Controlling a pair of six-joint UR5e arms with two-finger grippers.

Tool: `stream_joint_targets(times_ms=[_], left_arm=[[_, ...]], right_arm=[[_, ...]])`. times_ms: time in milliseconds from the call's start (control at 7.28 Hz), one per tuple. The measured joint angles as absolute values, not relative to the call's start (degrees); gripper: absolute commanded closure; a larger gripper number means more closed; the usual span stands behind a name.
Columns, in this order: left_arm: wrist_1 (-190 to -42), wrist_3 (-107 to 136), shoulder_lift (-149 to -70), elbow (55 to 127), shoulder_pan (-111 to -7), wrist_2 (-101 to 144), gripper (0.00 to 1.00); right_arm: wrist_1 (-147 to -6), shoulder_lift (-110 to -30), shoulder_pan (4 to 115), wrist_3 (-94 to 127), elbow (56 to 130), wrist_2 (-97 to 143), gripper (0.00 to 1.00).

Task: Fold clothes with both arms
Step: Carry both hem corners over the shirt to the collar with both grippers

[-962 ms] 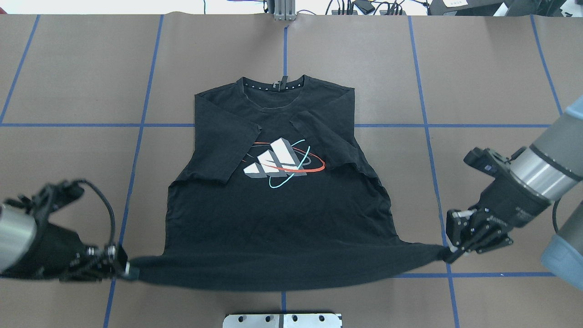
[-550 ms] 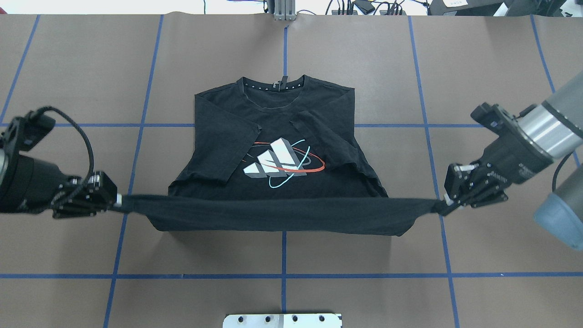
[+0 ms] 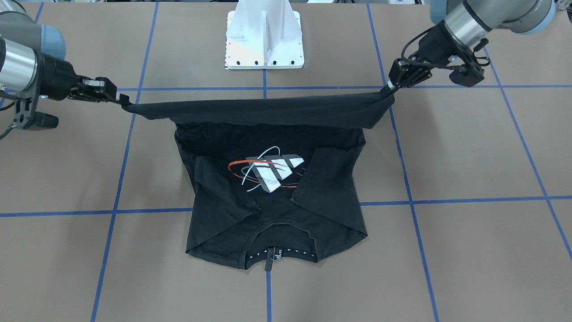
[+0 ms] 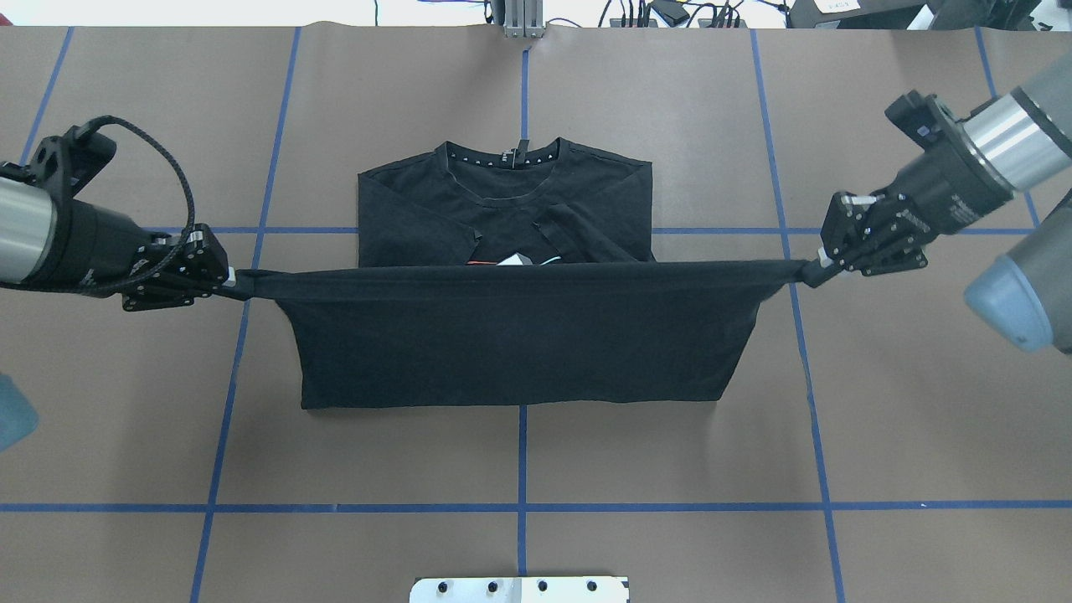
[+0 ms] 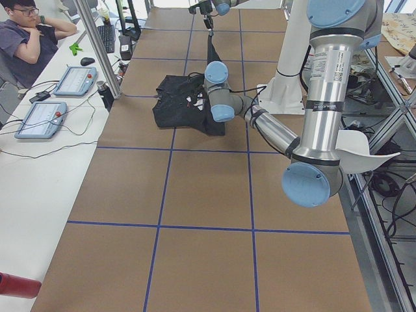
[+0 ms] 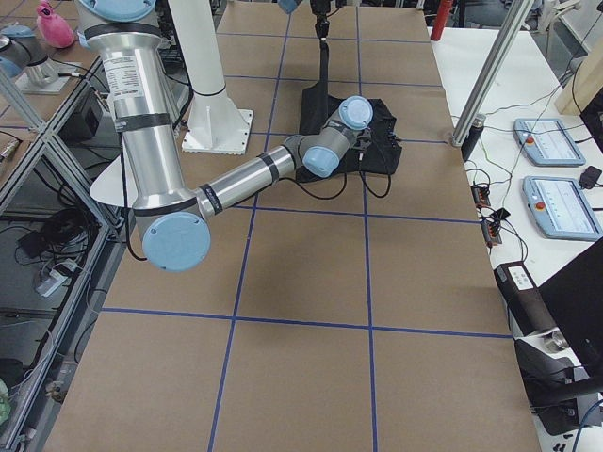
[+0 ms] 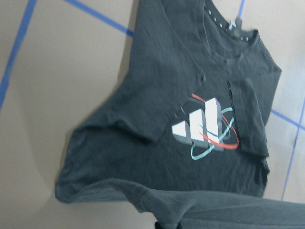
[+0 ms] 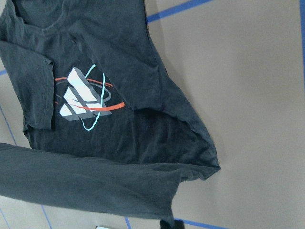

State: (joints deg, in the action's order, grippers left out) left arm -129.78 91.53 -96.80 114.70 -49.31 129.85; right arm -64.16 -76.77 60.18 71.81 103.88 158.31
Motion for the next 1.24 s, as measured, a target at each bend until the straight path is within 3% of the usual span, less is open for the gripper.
stream_joint_targets(times_ms=[412, 1237], left_arm=[[-129.8, 91.2, -100.7, 109.5, -50.7, 129.6, 1.0], [-130.4, 91.0, -109.9, 96.6, -51.4, 125.4, 1.0]], right_arm=[[-64.2, -67.6, 61.1, 71.8, 94.8, 154.3, 1.0], [-64.1, -58.2, 60.8, 71.1, 81.5, 148.5, 1.0]])
